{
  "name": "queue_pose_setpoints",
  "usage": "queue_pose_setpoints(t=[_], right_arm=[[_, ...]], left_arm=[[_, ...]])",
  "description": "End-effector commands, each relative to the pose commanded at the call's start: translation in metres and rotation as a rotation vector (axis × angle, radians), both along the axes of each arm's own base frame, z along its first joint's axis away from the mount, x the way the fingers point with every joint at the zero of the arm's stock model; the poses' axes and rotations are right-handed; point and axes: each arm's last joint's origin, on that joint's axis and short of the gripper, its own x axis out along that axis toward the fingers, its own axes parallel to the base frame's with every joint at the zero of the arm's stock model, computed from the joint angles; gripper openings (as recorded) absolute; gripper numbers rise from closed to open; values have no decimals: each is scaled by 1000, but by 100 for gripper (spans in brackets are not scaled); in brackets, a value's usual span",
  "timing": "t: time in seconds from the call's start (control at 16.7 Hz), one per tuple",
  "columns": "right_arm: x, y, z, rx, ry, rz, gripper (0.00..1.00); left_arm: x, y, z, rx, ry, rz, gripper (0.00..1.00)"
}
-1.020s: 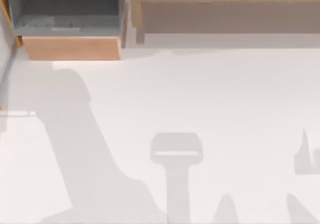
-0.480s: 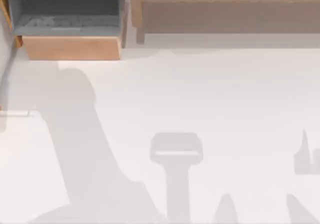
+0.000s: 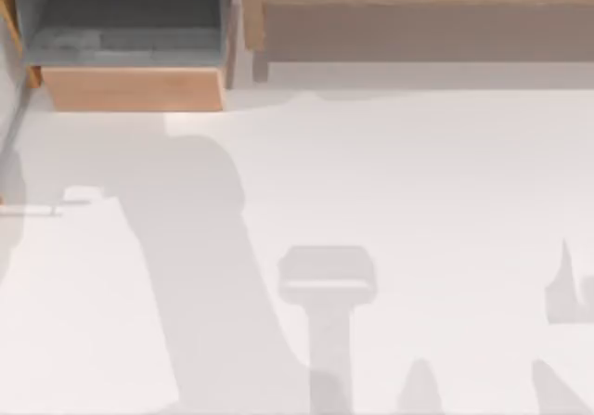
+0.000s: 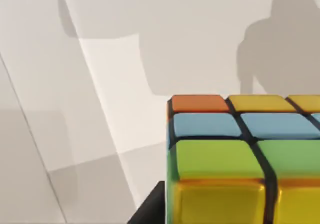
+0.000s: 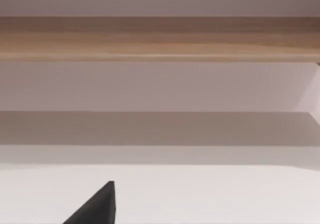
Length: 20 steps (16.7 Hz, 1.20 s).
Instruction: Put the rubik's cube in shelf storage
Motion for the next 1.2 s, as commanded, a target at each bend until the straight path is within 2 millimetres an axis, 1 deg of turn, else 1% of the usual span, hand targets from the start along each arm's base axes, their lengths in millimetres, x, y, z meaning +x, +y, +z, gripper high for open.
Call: queue_pose_setpoints(t=[0.3, 0.42, 0.54, 0.72, 0.9, 1.02, 1.2], right_arm=[[0, 0, 0, 0, 0, 0, 100], [0, 0, 0, 0, 0, 0, 100], [0, 0, 0, 0, 0, 0, 100], [0, 0, 0, 0, 0, 0, 100], [0, 0, 0, 0, 0, 0, 100], [0, 0, 0, 0, 0, 0, 100], [0, 0, 0, 0, 0, 0, 100]], left_arm=[[-29, -40, 54, 83, 32, 10, 0], [-43, -57, 68, 120, 63, 13, 0], [-56, -74, 75, 157, 108, 9, 0], [-70, -102, 75, 219, 175, -10, 0], [-80, -131, 65, 287, 228, -43, 0], [-83, -152, 51, 336, 248, -76, 0], [-84, -187, 26, 411, 239, -133, 0]])
